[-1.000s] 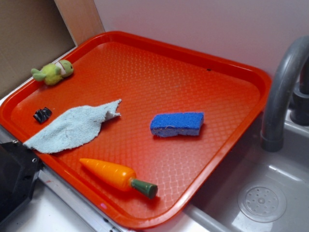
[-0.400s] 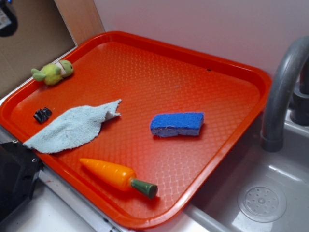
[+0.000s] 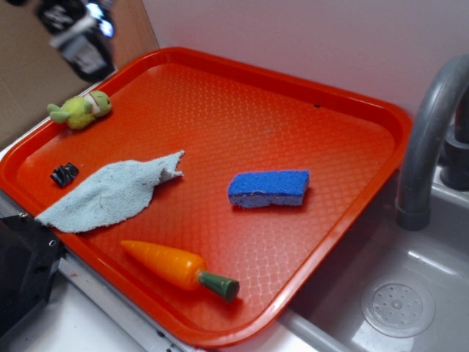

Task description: Grab the blue sponge.

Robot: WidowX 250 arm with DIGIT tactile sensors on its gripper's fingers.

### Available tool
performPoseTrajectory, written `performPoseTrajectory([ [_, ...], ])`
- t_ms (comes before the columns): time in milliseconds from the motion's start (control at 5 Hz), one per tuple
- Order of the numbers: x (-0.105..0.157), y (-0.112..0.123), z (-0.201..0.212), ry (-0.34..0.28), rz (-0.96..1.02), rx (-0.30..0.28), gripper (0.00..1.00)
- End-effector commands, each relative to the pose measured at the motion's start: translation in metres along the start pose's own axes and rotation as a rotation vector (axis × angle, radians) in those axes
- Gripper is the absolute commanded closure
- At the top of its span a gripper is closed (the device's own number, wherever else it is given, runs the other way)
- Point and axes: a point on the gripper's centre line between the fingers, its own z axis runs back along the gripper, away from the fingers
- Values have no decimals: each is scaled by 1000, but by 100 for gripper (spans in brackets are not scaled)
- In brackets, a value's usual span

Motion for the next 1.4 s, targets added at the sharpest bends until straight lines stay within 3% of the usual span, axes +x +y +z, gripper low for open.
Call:
performPoseTrajectory([
  [0, 26, -19, -48, 21, -109, 26, 0],
  [200, 34, -16, -72, 45, -127, 39, 0],
  [600, 33, -11, -128, 152, -170, 78, 0],
  [1200, 30, -8, -172, 228, -232, 118, 0],
])
